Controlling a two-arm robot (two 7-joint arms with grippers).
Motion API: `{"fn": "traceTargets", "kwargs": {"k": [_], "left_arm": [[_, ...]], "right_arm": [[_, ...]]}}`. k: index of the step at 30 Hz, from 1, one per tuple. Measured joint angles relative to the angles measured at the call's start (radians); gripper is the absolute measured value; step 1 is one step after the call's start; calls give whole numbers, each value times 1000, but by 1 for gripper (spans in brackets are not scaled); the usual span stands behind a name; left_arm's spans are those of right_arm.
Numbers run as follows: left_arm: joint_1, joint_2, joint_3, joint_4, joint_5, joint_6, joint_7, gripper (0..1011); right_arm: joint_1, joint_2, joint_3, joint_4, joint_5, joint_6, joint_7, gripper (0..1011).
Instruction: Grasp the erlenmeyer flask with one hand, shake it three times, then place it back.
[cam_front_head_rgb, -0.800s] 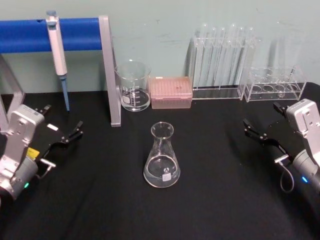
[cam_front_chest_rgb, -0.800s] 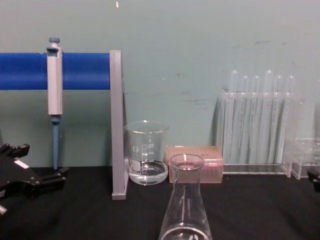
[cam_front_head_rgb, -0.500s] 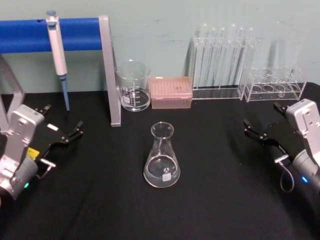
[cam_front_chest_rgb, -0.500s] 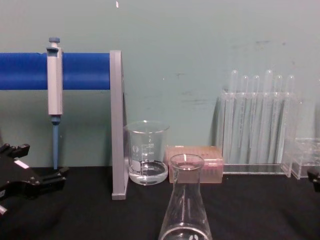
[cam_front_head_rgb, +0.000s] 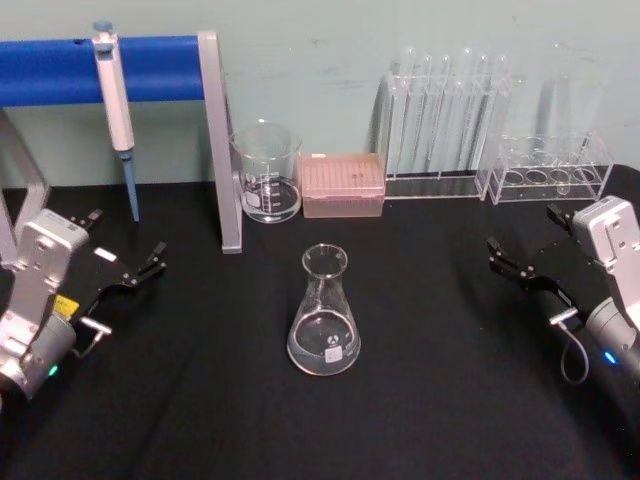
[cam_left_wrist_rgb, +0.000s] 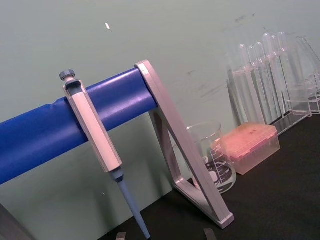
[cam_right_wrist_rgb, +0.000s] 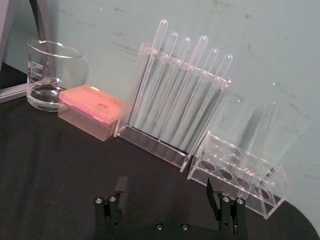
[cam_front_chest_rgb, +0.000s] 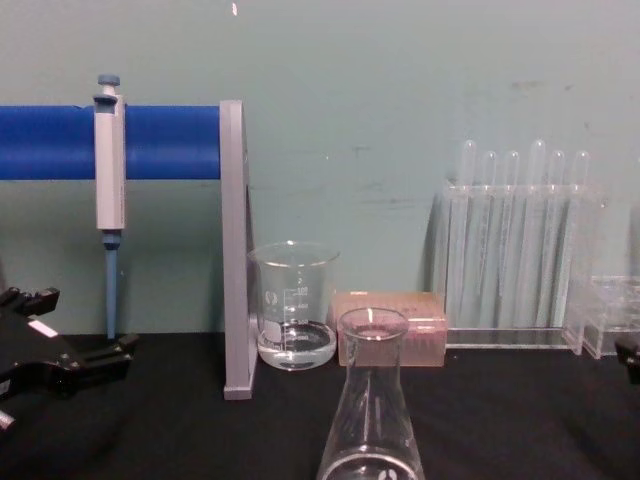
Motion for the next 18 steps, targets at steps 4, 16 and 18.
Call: {"fn": "traceTargets", "kwargs": {"k": [4, 16, 18], "left_arm": [[0, 0, 0, 0, 0, 0, 0, 1001], [0, 0, 0, 0, 0, 0, 0, 1001], [0, 0, 0, 0, 0, 0, 0, 1001]], "right_arm": [[-11, -6, 18, -1, 20, 5, 20, 1000], [-90, 18, 85, -59, 132, 16, 142, 1000], [-113, 26, 96, -82, 153, 17, 167, 1000]]}}
